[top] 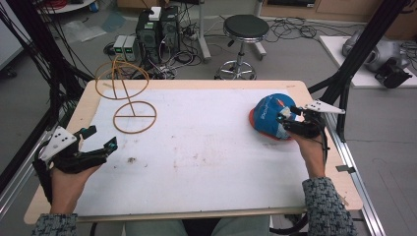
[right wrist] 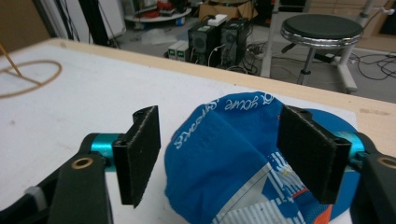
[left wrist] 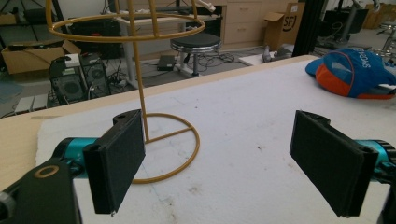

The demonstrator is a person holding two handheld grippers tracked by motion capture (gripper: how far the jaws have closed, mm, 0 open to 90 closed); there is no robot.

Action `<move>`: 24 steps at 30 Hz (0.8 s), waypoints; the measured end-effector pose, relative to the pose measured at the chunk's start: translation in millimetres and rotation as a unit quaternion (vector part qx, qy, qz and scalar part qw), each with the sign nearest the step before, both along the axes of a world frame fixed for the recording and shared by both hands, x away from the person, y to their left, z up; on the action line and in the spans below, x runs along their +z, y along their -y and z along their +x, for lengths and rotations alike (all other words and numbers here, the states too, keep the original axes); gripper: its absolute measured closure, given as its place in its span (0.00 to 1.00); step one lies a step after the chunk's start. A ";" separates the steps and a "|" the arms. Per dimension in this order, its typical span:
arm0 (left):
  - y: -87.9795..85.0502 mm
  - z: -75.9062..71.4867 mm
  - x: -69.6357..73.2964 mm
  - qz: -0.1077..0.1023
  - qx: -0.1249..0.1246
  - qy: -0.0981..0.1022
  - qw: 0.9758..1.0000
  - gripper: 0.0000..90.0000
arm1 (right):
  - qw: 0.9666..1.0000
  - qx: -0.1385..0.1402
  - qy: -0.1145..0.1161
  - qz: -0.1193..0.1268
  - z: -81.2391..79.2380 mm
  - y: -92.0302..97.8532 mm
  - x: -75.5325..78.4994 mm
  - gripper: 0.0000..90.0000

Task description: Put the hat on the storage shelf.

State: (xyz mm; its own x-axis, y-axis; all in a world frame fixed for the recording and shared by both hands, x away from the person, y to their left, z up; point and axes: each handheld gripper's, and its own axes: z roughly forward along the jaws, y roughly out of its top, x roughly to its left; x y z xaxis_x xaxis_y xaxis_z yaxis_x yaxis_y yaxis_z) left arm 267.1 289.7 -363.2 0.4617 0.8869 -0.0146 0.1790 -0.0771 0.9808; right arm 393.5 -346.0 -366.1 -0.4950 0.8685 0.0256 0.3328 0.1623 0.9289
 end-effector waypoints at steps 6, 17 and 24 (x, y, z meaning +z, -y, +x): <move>1.1 2.3 -2.3 0.001 -0.004 -0.006 1.000 0.20 | 0.999 0.031 -0.016 -0.026 20.9 11.3 -5.9 0.45; 0.2 2.3 -1.8 0.002 -0.001 -0.004 1.000 0.21 | 0.994 0.089 -0.037 -0.046 39.6 28.1 -18.1 0.59; 0.1 3.7 -4.6 0.002 -0.001 -0.011 1.000 0.21 | 0.991 0.111 -0.054 -0.050 48.2 26.9 -28.3 0.62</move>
